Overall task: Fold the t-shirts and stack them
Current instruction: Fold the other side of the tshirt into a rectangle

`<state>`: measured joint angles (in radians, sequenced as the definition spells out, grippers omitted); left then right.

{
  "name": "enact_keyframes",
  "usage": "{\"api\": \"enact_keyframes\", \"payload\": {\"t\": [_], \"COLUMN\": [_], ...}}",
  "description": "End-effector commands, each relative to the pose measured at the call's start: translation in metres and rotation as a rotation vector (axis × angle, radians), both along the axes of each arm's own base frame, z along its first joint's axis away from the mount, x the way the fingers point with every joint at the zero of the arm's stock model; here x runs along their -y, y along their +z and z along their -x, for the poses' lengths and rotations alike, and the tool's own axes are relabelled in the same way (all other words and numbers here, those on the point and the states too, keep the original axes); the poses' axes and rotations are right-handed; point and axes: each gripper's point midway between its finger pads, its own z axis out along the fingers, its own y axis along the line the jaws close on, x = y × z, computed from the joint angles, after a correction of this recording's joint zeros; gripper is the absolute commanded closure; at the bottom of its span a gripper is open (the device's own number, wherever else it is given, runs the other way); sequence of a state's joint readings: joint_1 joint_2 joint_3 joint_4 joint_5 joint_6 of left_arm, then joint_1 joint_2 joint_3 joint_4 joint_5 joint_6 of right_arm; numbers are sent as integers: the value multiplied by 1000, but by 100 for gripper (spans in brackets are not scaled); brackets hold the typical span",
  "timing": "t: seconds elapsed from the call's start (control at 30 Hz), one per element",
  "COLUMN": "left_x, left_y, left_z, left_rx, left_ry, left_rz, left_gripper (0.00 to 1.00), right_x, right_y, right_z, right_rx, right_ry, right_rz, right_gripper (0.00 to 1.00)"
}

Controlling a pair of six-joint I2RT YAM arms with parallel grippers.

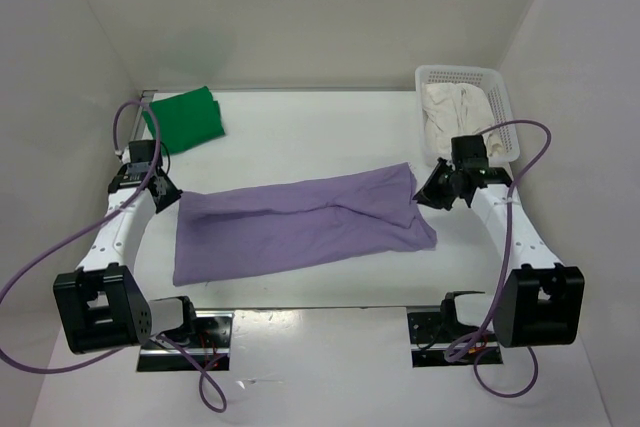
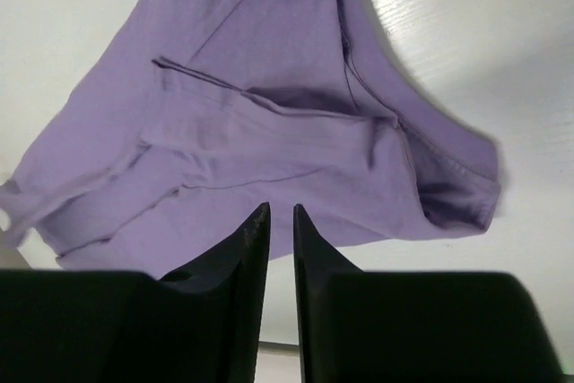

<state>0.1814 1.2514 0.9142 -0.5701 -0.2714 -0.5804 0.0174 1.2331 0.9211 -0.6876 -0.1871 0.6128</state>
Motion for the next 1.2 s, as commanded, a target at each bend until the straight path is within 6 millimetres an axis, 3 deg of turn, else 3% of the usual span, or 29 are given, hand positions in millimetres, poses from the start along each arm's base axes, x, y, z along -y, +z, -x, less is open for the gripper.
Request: {"api": "enact_keyframes", "payload": {"t": [0.0, 0.1, 0.17, 0.23, 0.3, 0.33, 0.4, 0.47, 0.5, 0.6, 0.7, 0.73, 0.87, 1.0, 1.03, 1.17], "left_x": [-9, -9, -8, 13, 29, 44, 56, 63, 63, 71, 73, 73, 72, 68, 70, 72], "left_y": [12, 24, 31, 36, 40, 30, 28, 18, 16, -2, -12, -19, -15, -16, -16, -12], "left_z": [2, -6, -9, -24, -36, -37, -44, -43, -46, -43, -38, -35, -31, -25, -26, -23], "left_rx": [30, 61, 83, 137, 192, 184, 204, 180, 185, 139, 96, 75, 72, 43, 44, 59], "left_ry": [23, 21, 15, -70, -132, -174, -217, -235, -235, -259, -262, -260, -263, -261, -268, -275], "left_rz": [-50, -64, -59, -5, 45, 92, 115, 121, 120, 153, 170, 174, 161, 142, 153, 157], "left_gripper": [63, 58, 60, 64, 66, 66, 66, 67, 67, 67, 67, 66, 58, 60, 61, 63], "right_x": [1, -3, -10, -32, -51, -72, -89, -104, -104, -110, -112, -114, -128, -138, -139, -133], "right_y": [4, 14, 19, 11, 14, 16, 9, 11, 0, -3, -15, -23, -45, -60, -56, -67], "right_z": [13, 12, 8, 1, -12, -20, -37, -55, -63, -86, -97, -103, -105, -112, -120, -130], "right_rx": [-12, 13, 42, 37, 56, 90, 96, 130, 111, 147, 133, 115, 73, 58, 69, 55], "right_ry": [-2, 23, 59, 131, 156, 202, 234, 252, 247, 249, 252, 253, 285, 298, 292, 263], "right_rz": [23, 35, 40, 39, 37, 38, 54, 46, 59, 67, 88, 92, 100, 120, 126, 178], "right_gripper": [78, 77, 79, 97, 100, 100, 100, 89, 86, 74, 63, 61, 55, 50, 50, 50]}}
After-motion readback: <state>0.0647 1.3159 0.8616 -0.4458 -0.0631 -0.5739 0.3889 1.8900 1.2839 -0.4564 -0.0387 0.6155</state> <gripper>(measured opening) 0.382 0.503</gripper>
